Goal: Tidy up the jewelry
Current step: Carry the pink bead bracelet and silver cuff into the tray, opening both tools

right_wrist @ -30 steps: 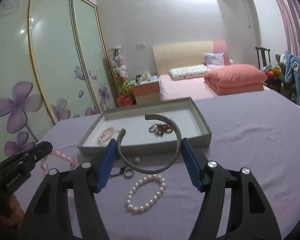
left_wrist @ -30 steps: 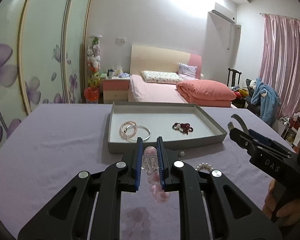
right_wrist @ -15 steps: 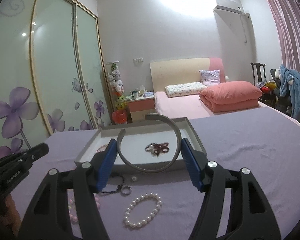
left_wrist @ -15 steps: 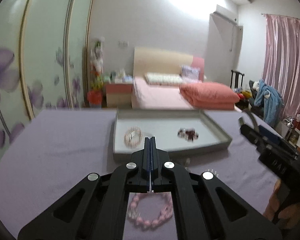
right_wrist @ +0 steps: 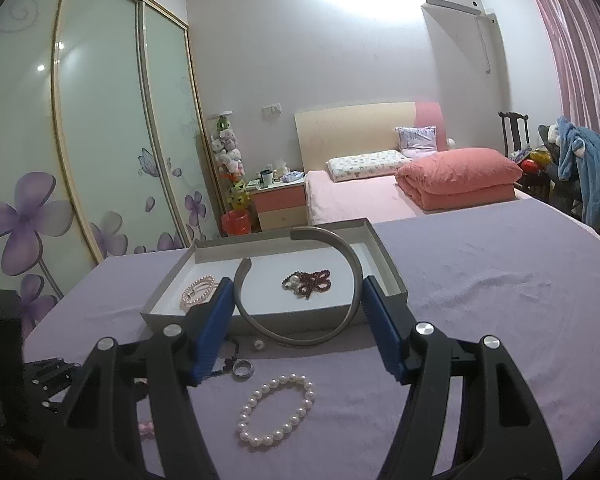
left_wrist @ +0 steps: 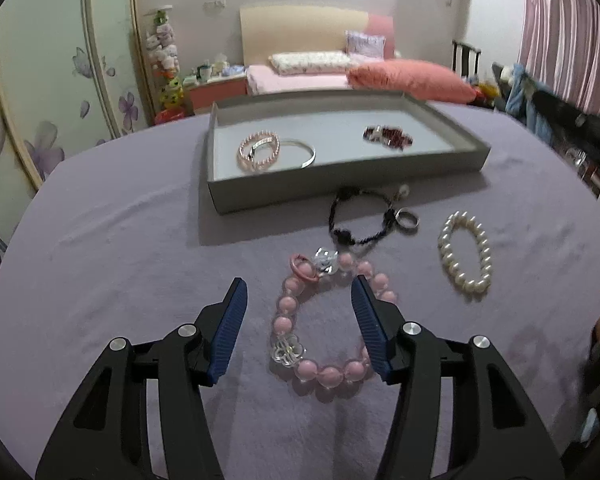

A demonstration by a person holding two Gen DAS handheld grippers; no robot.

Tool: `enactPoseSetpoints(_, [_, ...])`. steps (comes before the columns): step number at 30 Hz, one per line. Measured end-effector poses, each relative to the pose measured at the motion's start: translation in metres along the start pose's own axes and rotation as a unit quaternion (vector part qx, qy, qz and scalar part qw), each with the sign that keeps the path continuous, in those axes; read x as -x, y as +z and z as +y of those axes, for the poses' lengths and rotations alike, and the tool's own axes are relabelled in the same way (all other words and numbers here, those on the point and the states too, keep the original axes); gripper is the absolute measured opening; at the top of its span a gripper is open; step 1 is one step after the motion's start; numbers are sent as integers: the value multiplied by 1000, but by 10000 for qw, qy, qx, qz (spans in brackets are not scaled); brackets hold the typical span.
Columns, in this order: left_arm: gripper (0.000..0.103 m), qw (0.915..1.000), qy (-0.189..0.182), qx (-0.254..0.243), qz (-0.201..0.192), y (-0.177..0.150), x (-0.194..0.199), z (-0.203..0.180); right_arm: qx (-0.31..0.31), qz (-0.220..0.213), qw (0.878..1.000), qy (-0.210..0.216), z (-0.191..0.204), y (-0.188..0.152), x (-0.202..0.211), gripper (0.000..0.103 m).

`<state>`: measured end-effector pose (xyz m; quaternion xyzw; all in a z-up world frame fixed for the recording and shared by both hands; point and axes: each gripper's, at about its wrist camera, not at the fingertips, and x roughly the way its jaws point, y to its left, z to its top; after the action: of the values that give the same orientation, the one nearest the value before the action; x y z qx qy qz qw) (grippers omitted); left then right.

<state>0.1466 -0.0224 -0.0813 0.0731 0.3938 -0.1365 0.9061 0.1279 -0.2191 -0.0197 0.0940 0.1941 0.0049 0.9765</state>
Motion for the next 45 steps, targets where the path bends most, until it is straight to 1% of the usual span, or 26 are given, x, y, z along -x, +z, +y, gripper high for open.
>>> enactPoseSetpoints(1, [55,10000,36,-2,77,1,-5,1,-20,16,10000,9,-1,0,-1,63])
enactPoseSetpoints(2, [48,9999,58,11,152,1,-9,1,-19,18,10000,8,-1,0,-1,63])
enactPoseSetpoints(3, [31,9997,53,31,238,1,-13,2,-9,11,10000,4,-1,0,-1,63])
enactPoseSetpoints(4, [30,9995,37,63,315,0,-17,4,-3,7,10000,5,0,0,-1,63])
enactPoseSetpoints(5, [18,9995,14,82,307,0,-16,5,-1,2,10000,5,0,-1,-1,63])
enactPoseSetpoints(6, [14,9995,55,66,313,0,-16,5,-6,4,10000,3,0,-1,-1,63])
enactPoseSetpoints(8, [14,9995,103,54,300,-2,-14,6,-24,10,10000,14,0,-2,-1,63])
enactPoseSetpoints(10, [14,9994,141,175,268,-5,-10,11,-38,13,10000,20,0,-3,-1,63])
enactPoseSetpoints(12, [14,9993,132,326,141,-5,-4,17,-41,9,10000,31,-1,-3,1,63])
enactPoseSetpoints(15, [14,9975,22,669,-227,-1,15,29,-45,-11,10000,44,-1,-2,3,63])
enactPoseSetpoints(16, [14,9963,-17,759,-406,1,24,32,-51,-28,10000,51,-1,-2,4,63])
enactPoseSetpoints(19, [14,9927,-70,869,-829,6,45,33,-57,-55,9999,69,-1,-1,5,63])
enactPoseSetpoints(22, [14,9895,-54,887,-1140,12,58,28,-51,-67,9999,86,1,-2,5,63])
enactPoseSetpoints(26, [14,9865,-2,835,-1411,17,66,19,-37,-101,9999,100,2,-1,6,63])
enactPoseSetpoints(34, [14,9797,31,807,-1833,37,77,10,18,-323,9994,111,7,7,8,63])
enactPoseSetpoints(39, [14,9744,115,721,-2128,54,84,2,4,-532,9986,19,14,17,4,63])
enactPoseSetpoints(45, [14,9709,177,703,-2284,75,77,-4,10,-731,9973,-103,20,26,-9,63])
